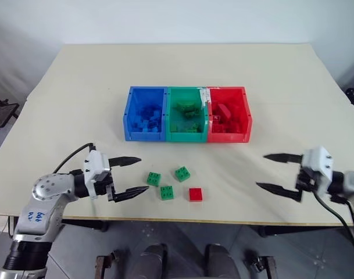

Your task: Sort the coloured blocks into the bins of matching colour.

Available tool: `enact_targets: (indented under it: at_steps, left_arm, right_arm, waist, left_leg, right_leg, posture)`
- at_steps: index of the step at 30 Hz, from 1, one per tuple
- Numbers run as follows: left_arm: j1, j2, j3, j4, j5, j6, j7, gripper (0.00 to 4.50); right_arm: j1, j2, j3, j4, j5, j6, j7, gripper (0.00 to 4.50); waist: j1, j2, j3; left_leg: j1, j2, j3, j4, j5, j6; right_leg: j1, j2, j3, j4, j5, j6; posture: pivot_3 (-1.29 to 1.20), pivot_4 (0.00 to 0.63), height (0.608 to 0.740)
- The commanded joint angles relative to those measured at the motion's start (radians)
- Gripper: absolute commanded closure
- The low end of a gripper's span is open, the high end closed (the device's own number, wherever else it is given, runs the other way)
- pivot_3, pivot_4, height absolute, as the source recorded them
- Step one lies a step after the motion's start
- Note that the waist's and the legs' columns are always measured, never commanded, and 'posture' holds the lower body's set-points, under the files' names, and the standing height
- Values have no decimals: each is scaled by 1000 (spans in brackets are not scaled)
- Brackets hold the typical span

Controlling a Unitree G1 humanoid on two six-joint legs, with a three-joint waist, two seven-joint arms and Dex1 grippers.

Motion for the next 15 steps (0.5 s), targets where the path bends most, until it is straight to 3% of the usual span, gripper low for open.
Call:
enact_targets:
  at_steps: [1,4,8,15]
  left_arm:
    - [-23,-10,-8,38,21,-66,-28,0]
    - [-21,-4,3,61,6,-90,-63,0]
    - [-3,16,43,97,15,-136,-75,0]
    - [142,90,115,52,5,-151,-93,0]
  right_arm:
    - [37,-22,-36,-51,16,-32,16,47]
    - [7,-9,35,-117,41,31,1,47]
    - [-99,11,224,-218,34,146,-10,47]
    - [-348,117,553,-257,-89,331,-87,47]
  waist:
    - [-3,-1,0]
    - [-9,-1,0]
    - [-13,-1,0]
    - [-17,-2,1]
  left_leg:
    - [2,0,3,0,0,0]
    - [7,2,8,-1,-2,0]
    - [8,4,8,-1,-2,0]
    - [8,3,0,-2,-4,1]
  right_leg:
    - [1,0,0,0,0,0]
    - [4,2,3,0,0,-1]
    - [4,2,4,0,0,-1]
    - [3,1,4,-1,0,-1]
  posture:
    - [0,150,740]
    - [0,150,740]
    - [0,150,740]
    - [0,150,740]
